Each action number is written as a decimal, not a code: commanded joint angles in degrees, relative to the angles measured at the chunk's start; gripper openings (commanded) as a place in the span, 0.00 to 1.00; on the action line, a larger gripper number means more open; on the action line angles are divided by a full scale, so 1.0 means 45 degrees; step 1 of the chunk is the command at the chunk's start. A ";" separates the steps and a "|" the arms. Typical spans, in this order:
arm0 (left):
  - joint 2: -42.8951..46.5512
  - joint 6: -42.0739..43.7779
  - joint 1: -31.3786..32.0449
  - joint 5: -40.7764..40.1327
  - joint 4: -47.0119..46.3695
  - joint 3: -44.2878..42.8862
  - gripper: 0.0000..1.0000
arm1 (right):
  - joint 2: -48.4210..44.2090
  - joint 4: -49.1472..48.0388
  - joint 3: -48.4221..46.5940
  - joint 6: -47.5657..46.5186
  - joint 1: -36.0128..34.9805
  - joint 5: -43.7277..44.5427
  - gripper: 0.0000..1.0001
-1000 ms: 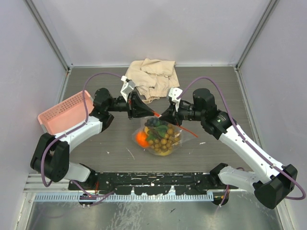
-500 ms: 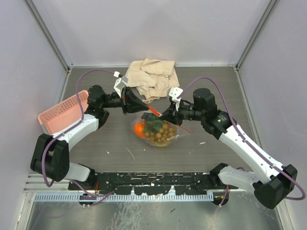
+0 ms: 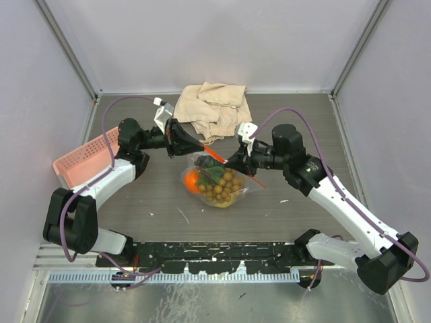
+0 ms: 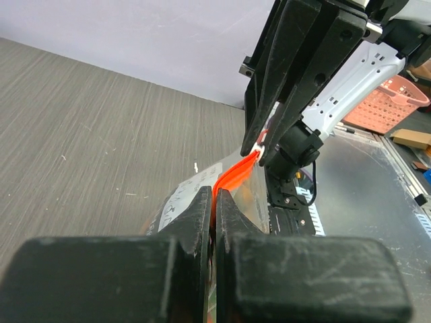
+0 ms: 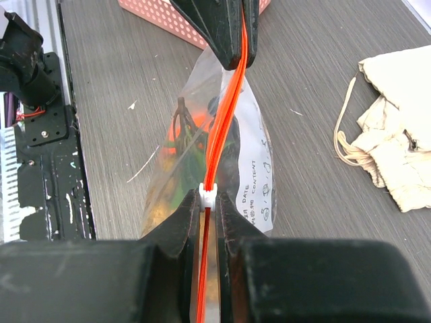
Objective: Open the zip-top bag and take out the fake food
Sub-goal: Unzip the zipper food storage bag at the center of the board.
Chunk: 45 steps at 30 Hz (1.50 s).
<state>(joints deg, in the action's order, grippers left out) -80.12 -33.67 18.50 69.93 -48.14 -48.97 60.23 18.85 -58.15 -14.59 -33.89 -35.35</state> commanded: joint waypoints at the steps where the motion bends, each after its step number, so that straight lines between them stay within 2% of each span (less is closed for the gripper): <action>1: -0.0040 -0.0302 -0.0426 -0.0269 -0.1310 -0.0623 0.00 | -0.0598 -0.0290 -0.0066 0.0078 0.0050 -0.0191 0.01; 45: -0.0225 -0.0466 -0.1207 -0.0597 -0.1662 -0.0278 0.00 | -0.1208 -0.0020 0.0306 0.0205 0.0041 0.0179 0.01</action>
<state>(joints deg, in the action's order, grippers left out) -81.28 -35.59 14.76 70.35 -50.89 -48.97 57.45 18.92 -56.55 -14.46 -33.89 -34.04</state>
